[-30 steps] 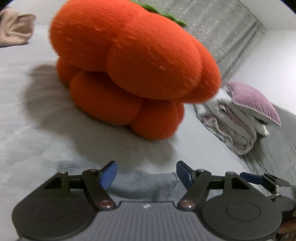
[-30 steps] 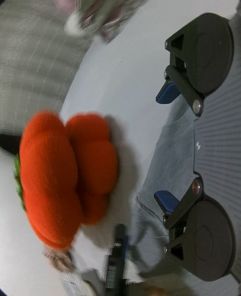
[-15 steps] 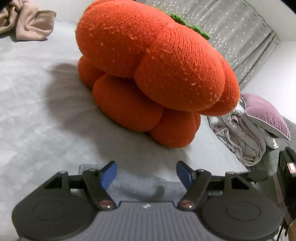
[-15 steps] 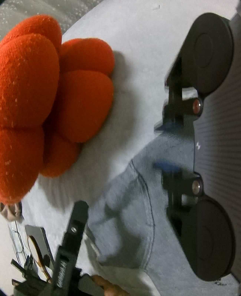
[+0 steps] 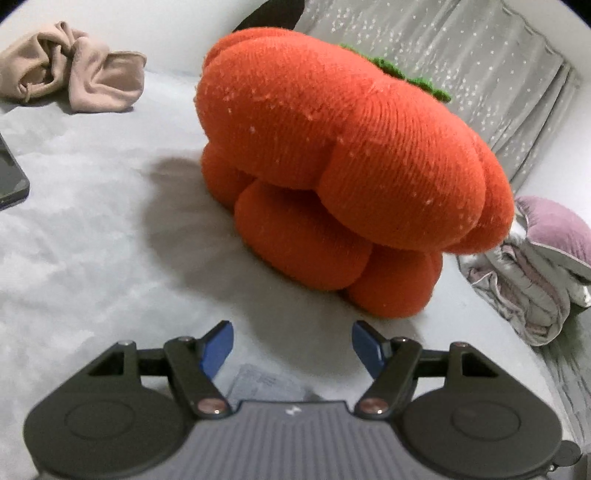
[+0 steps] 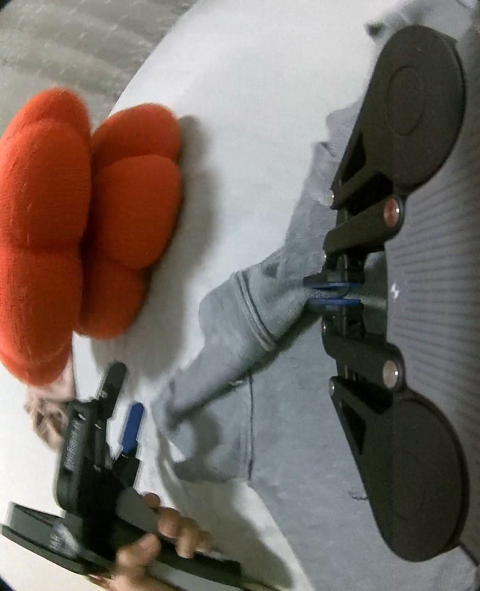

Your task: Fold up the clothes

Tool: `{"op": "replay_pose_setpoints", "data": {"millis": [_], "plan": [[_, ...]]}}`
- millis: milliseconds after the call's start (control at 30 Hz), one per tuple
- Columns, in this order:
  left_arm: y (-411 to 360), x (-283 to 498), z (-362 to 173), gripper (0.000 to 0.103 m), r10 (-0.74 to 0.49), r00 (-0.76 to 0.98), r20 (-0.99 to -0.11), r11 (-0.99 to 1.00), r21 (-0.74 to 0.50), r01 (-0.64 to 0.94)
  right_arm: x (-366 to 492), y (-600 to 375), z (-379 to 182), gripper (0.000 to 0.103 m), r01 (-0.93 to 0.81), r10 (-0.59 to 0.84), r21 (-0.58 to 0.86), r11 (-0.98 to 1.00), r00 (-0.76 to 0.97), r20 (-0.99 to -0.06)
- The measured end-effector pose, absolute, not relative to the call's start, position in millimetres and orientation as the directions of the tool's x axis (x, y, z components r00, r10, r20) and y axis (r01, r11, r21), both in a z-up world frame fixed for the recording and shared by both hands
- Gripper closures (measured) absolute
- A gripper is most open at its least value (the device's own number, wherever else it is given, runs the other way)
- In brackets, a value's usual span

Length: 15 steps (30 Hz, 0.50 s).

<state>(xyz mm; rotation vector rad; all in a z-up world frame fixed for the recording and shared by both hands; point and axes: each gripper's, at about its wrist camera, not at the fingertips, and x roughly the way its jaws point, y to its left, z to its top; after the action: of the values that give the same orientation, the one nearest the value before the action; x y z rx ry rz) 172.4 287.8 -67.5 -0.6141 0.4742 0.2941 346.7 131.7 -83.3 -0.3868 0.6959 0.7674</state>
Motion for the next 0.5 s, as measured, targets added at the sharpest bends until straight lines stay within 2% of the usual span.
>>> {"op": "replay_pose_setpoints", "data": {"millis": [167,200,233,300,433,500], "plan": [[286.0,179.7,-71.2,0.032,0.056,0.842,-0.536,0.793,-0.489,-0.364,360.9,114.6,-70.1,0.085,-0.671,0.558,0.129,0.730,0.475,-0.680],[283.9,181.2,-71.1,0.032,0.060,0.837,-0.544,0.804,-0.470,-0.364,363.5,111.8,-66.8,0.079,-0.657,0.568,0.161,0.737,0.472,-0.675],[281.8,182.7,-70.9,0.032,0.064,0.832,-0.551,0.815,-0.452,-0.362,365.8,107.9,-63.5,0.064,-0.642,0.577,0.190,0.743,0.470,-0.668],[279.0,184.0,-70.0,0.032,0.050,0.836,-0.547,0.828,-0.445,-0.340,364.8,98.3,-54.1,0.054,-0.619,0.596,0.229,0.751,0.486,-0.639],[264.2,191.1,-72.3,0.032,-0.036,0.862,-0.506,0.857,-0.460,-0.234,367.4,85.0,-37.1,0.054,-0.575,0.602,0.265,0.774,0.541,-0.587],[255.4,195.6,-73.9,0.032,-0.085,0.872,-0.482,0.868,-0.466,-0.174,371.7,78.2,-28.9,0.054,-0.535,0.560,0.234,0.812,0.599,-0.573]]}}
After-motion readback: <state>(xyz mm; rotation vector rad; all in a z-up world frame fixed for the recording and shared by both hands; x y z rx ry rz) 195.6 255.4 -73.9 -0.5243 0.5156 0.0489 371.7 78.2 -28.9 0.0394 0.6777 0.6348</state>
